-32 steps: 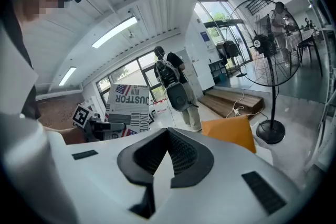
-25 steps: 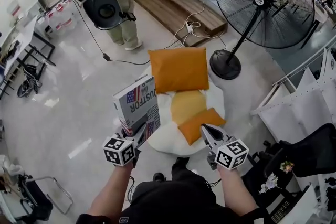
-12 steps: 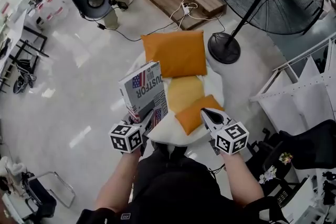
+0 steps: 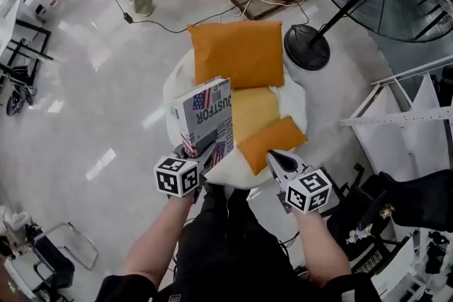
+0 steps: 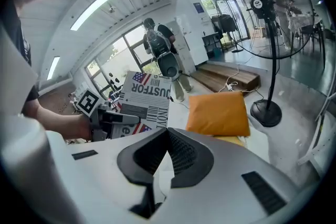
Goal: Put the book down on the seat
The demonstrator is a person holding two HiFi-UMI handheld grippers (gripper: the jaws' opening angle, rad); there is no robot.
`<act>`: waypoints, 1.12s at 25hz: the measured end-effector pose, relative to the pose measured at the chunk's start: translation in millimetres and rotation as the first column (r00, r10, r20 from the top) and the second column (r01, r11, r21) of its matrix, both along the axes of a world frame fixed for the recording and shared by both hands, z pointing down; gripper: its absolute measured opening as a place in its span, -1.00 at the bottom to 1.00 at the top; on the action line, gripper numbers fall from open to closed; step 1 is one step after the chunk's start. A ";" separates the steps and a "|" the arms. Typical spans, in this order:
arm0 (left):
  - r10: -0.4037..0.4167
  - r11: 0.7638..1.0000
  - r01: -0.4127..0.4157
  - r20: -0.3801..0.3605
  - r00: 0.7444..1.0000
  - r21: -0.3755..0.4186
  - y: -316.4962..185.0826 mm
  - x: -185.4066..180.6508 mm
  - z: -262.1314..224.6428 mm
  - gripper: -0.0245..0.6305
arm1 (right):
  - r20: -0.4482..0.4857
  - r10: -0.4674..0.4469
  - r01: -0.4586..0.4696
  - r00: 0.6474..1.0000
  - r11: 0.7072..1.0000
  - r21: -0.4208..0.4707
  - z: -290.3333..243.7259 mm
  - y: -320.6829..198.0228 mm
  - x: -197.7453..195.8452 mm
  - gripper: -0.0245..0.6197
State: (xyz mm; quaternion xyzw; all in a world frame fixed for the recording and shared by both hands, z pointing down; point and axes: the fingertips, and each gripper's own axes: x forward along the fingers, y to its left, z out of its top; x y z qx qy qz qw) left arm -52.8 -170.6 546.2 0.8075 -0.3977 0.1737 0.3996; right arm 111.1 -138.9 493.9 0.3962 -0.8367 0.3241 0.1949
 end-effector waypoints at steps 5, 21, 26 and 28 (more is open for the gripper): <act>0.039 0.998 -0.039 0.017 0.999 -0.042 -17.4 7.2 64.6 -0.43 | 0.023 -0.026 0.027 0.999 0.999 -0.045 54.8 -21.3 -22.2 -0.88; 0.151 0.961 -0.149 -0.009 0.988 -0.231 -17.1 55.6 280.9 -0.43 | 0.028 -0.037 0.042 0.999 0.985 -0.167 241.8 -49.9 -33.1 -0.88; 0.165 0.951 -0.159 0.000 0.986 -0.266 -21.4 60.3 329.8 -0.43 | 0.029 -0.026 0.032 0.999 0.980 -0.196 282.8 -45.7 -26.0 -0.88; 0.171 0.946 -0.163 0.004 0.985 -0.281 -20.8 65.3 348.4 -0.43 | 0.025 -0.020 0.025 0.999 0.979 -0.201 296.1 -44.5 -20.9 -0.88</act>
